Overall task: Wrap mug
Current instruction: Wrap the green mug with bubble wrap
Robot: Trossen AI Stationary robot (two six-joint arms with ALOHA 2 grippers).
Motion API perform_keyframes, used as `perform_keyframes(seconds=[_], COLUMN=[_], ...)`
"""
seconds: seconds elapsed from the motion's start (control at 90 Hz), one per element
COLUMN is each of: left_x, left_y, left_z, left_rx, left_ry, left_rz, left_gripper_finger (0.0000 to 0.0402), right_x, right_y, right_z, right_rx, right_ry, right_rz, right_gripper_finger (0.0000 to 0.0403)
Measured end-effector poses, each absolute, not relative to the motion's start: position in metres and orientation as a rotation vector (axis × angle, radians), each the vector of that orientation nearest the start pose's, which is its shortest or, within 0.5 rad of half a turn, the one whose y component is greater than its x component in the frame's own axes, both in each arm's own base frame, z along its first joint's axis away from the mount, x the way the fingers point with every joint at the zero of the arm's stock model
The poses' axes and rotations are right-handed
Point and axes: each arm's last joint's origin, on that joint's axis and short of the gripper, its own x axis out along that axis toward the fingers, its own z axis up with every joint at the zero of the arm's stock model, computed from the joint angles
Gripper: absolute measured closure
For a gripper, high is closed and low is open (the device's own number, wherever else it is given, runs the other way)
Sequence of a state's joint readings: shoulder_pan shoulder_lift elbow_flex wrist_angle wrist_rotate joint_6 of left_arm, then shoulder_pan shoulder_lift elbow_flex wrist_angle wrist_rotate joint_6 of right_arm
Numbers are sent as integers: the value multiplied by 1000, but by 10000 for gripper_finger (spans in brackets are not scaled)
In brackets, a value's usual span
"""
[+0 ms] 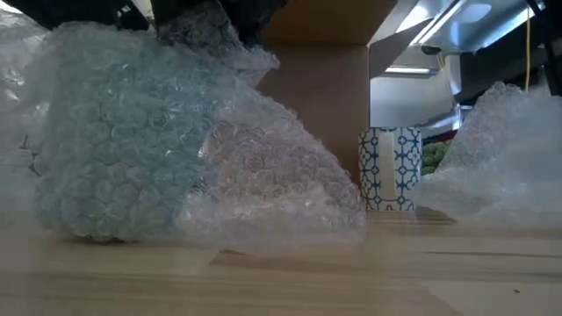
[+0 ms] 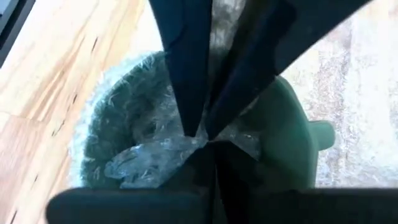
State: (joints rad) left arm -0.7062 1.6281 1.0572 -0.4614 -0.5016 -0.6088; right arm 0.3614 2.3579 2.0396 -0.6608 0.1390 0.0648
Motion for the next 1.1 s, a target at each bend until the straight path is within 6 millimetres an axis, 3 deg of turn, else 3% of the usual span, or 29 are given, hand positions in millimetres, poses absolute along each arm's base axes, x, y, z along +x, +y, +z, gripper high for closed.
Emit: perform_keyframes(seconds=[0.444,0.644,0.778,0.889,1.1], left_x=[253,253,251,248,249], left_y=[-203,-203,-202,-201,-203], left_z=[209,210,220,232,235], left_rx=[-31,-23,-38,-57,-54], left_ry=[836,835,850,816,776], left_rz=[89,85,56,49,75], left_gripper_finger=[398,340,310,305,304], right_x=[480,480,480,480,476], right_y=[178,178,178,176,175], right_z=[193,193,195,208,230], right_rx=[-163,-163,-164,-178,-196], right_ry=[953,952,947,959,1000], right_rz=[199,199,200,199,205], right_gripper_finger=[402,402,402,402,402])
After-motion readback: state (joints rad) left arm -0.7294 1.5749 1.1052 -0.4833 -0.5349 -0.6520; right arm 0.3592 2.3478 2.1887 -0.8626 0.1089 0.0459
